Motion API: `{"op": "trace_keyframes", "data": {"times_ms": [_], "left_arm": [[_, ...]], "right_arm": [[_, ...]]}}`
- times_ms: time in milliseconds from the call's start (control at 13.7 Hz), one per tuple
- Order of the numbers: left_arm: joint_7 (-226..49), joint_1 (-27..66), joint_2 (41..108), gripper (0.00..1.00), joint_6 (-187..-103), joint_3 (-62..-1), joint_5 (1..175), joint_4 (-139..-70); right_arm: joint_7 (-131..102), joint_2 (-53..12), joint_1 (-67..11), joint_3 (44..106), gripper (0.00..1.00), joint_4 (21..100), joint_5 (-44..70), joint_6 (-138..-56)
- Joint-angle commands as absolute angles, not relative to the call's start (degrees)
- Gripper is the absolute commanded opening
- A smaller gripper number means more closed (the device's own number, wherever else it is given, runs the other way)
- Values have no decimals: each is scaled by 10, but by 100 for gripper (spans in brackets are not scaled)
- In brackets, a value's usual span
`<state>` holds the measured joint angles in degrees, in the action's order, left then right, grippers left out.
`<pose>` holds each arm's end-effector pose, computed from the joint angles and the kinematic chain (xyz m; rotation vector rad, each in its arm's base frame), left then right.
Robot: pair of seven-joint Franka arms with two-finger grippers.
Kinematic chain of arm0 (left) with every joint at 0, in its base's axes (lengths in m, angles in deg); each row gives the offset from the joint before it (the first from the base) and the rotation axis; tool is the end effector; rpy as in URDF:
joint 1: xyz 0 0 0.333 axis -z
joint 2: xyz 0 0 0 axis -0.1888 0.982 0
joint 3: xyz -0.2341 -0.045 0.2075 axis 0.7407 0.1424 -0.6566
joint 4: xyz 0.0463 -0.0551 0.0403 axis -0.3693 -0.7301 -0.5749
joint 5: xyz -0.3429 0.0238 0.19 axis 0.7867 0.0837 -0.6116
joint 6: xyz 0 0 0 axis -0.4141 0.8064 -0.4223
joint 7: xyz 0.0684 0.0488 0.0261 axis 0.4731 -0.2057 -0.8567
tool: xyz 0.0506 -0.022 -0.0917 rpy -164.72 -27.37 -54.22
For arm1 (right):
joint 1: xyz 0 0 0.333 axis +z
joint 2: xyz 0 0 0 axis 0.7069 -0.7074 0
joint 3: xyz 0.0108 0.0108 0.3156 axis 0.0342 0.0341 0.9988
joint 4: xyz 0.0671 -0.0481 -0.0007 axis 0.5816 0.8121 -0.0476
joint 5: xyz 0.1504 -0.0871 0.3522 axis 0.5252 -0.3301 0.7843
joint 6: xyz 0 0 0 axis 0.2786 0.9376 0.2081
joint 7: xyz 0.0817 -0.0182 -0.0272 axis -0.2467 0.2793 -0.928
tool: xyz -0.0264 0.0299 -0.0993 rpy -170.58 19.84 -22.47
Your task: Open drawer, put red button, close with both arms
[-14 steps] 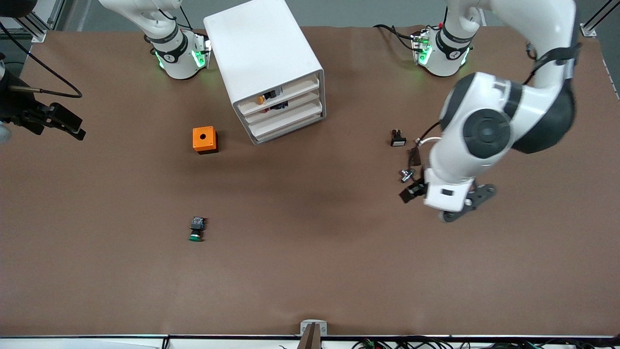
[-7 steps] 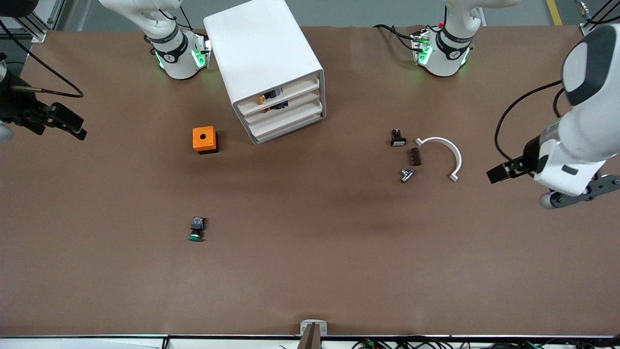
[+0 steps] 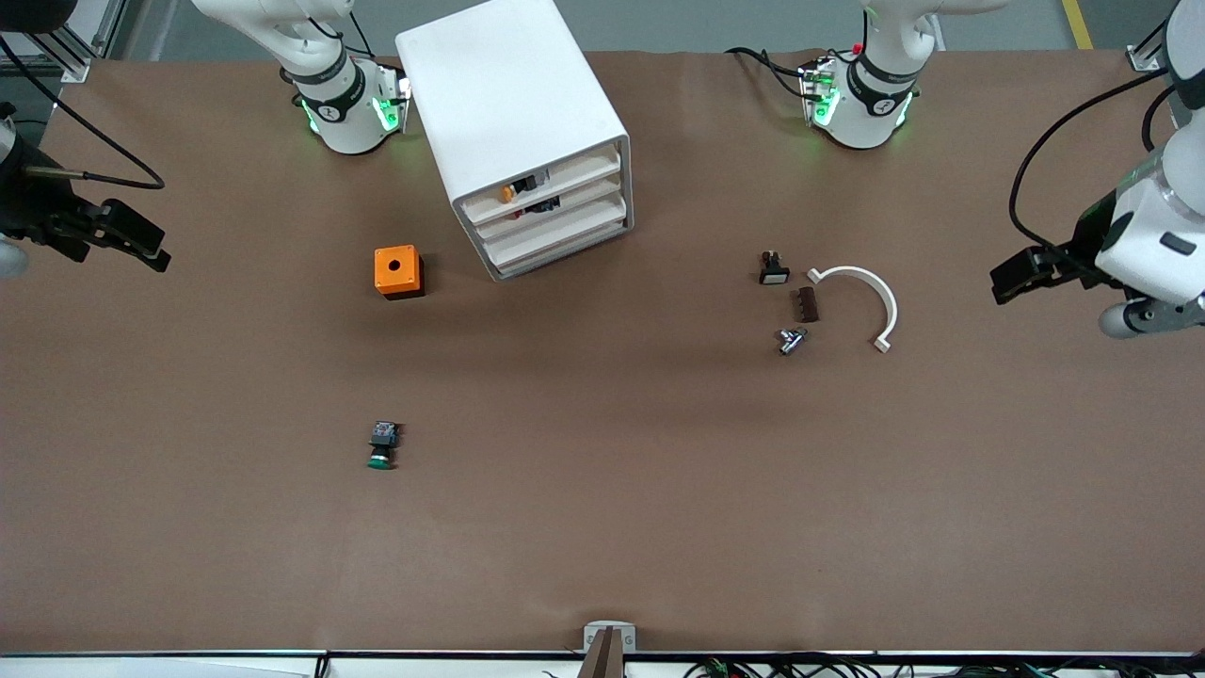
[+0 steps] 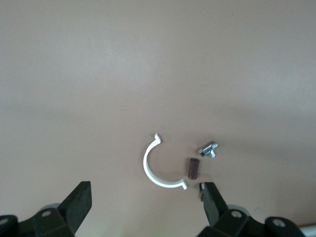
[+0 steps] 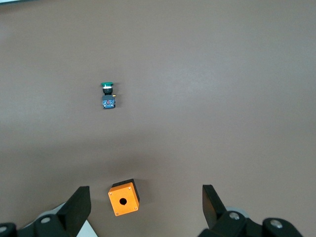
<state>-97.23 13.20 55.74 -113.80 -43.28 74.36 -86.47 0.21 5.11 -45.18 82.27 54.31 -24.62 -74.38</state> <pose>0.5779 -0.0751 0.6205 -3.0610 -0.1841 0.0552 0.5464 0.0133 0.6336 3.1254 -0.2255 0.0799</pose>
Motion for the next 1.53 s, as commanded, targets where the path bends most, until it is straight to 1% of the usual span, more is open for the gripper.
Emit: {"op": "trace_keyframes", "data": {"times_ms": [0, 146, 365, 1021, 1312, 1458], "left_arm": [[-947, 133, 477, 100, -1150, -441, 750, -951], [-934, 140, 461, 100, -1148, -461, 764, -957], [-928, 138, 440, 100, -1147, -462, 766, -969], [-928, 139, 438, 100, -1137, -455, 766, -974], [-926, 137, 425, 100, -1133, -454, 769, -984], [-926, 137, 411, 100, -1141, -454, 769, -1008]], "right_arm": [[4, 51, -453, 824, 100, 538, -252, -738], [5, 51, -466, 846, 100, 539, -252, -737], [5, 51, -463, 847, 100, 540, -254, -740], [6, 51, -452, 848, 100, 539, -258, -745], [6, 51, -452, 848, 100, 540, -257, -740], [6, 51, -453, 848, 100, 539, -257, -739]]}}
